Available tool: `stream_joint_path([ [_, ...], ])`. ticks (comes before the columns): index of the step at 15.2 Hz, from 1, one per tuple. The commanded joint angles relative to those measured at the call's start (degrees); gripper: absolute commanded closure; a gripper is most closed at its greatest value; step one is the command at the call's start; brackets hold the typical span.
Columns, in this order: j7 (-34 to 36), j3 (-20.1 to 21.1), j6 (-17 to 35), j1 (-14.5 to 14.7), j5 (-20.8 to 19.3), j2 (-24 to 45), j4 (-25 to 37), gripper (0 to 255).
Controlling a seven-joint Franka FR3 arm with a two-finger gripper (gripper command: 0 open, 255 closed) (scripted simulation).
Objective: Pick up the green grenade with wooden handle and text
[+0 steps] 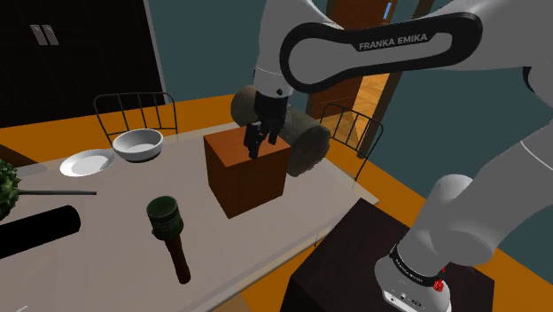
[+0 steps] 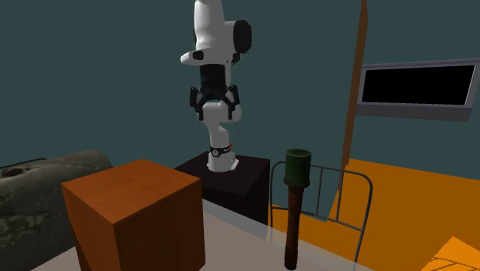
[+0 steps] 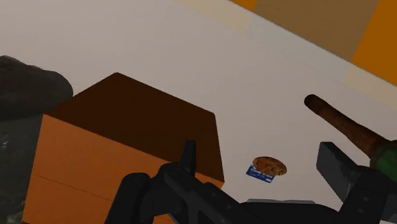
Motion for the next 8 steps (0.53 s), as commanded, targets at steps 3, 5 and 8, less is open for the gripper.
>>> stream_joint_path([
  [3, 1.2, 2.8, 1.6, 1.8, -0.9, 6.5, 5.0, 0],
  [5, 2.0, 4.1, 2.1, 2.7, -1.7, 9.8, 7.9, 0],
  [8, 3.2, 6.1, 2.5, 4.3, -3.3, 14.8, 12.5, 0],
])
